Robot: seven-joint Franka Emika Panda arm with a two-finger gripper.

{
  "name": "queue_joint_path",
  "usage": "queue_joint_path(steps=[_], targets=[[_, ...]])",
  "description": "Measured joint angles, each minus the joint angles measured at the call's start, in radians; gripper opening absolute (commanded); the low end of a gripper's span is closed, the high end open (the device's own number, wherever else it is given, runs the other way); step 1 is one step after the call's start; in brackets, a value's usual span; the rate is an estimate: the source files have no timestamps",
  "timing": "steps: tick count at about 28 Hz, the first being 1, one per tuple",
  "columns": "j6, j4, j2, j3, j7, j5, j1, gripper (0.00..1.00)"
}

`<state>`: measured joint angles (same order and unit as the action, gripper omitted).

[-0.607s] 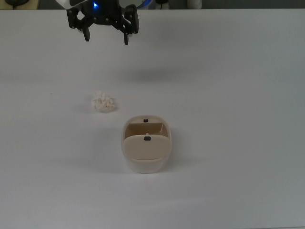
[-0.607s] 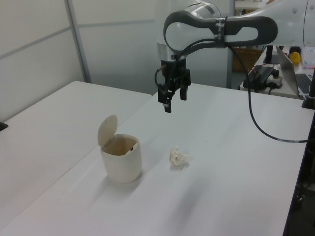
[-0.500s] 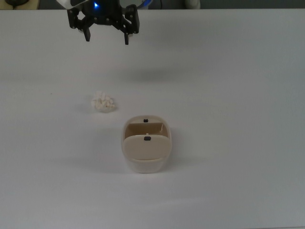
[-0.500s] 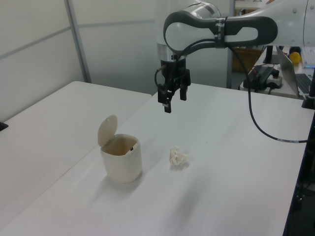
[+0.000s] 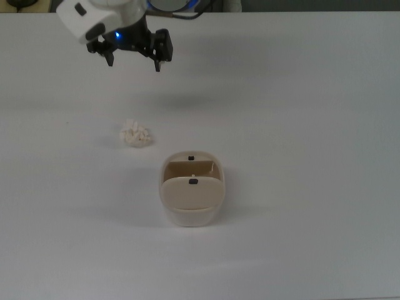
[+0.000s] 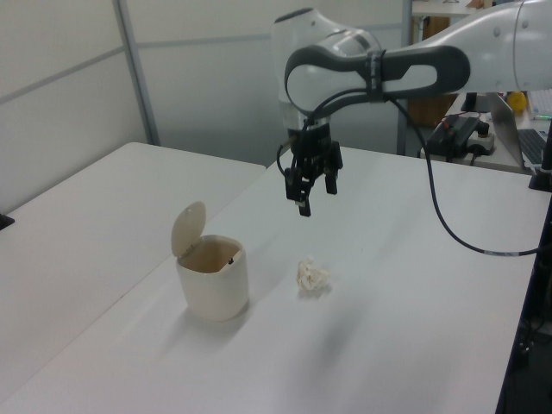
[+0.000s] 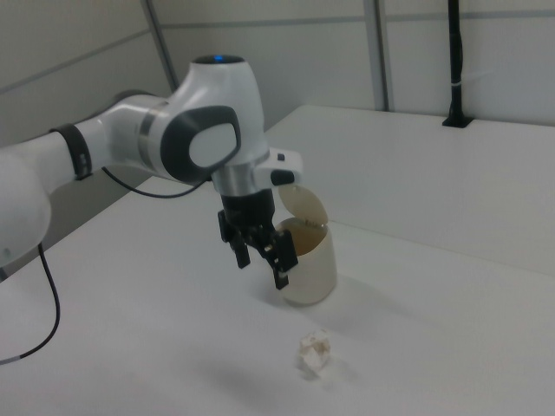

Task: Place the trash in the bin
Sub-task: 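Move the open gripper down toward the crumpled white paper ball, then lower the gripper onto the paper ball and close on it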

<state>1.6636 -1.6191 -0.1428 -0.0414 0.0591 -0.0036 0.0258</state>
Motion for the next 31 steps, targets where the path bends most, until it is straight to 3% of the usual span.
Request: queue_joint_path(steps=[17, 31], targets=[[0.239, -0.164, -0.081, -0.003, -0.004, -0.036, 0.051, 1.00], [0.398, -0.178, -0.204, 0.000, -0.006, -0.051, 0.046, 1.00]])
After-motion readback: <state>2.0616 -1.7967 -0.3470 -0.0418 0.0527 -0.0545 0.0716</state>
